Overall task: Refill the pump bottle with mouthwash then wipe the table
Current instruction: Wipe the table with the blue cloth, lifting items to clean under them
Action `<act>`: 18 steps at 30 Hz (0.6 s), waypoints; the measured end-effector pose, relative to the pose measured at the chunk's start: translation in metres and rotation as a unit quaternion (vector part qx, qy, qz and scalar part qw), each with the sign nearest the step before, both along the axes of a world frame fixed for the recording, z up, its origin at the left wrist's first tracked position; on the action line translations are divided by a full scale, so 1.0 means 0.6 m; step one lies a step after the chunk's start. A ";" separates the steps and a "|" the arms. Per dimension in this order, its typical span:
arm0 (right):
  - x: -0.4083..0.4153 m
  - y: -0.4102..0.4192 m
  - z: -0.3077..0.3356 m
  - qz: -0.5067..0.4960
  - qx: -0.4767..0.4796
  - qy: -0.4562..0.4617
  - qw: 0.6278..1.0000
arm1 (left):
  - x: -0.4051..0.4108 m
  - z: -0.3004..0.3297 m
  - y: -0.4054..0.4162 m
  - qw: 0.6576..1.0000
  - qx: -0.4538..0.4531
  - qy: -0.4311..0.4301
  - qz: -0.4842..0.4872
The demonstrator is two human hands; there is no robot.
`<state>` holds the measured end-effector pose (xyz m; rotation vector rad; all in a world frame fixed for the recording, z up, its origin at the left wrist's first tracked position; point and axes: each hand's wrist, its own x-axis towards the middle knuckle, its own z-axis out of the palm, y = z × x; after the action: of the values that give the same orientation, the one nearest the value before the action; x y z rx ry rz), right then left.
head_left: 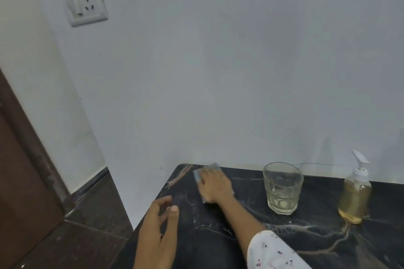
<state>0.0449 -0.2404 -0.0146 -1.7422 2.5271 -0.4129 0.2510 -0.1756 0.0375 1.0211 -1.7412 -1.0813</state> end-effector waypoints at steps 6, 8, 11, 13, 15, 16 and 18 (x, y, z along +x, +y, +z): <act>0.006 0.060 -0.005 -0.252 0.038 -0.066 0.965 | 0.007 0.004 0.023 1.000 0.010 0.002 -0.002; 0.044 0.065 -0.003 -0.295 0.038 -0.079 0.951 | 0.012 0.012 0.031 1.000 0.000 0.008 -0.015; 0.102 0.085 -0.014 -0.297 0.023 -0.078 0.951 | 0.018 0.022 0.040 0.999 -0.012 0.023 -0.037; 0.140 0.106 -0.019 -0.276 0.022 -0.078 0.958 | 0.020 0.028 0.046 0.998 -0.021 0.028 -0.046; 0.175 0.130 -0.017 -0.250 0.025 -0.085 0.964 | 0.020 0.031 0.053 0.998 -0.024 0.032 -0.054; 0.194 0.143 -0.015 -0.236 0.029 -0.089 0.967 | 0.021 0.030 0.056 0.998 -0.023 0.032 -0.056; 0.232 0.175 -0.008 -0.206 0.040 -0.086 0.974 | 0.024 0.023 0.063 0.998 -0.021 0.020 -0.057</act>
<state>0.1838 -0.1353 -0.0196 -1.0958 2.7222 -0.4463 0.2652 -0.1376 0.0511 0.8774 -1.7992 -1.1241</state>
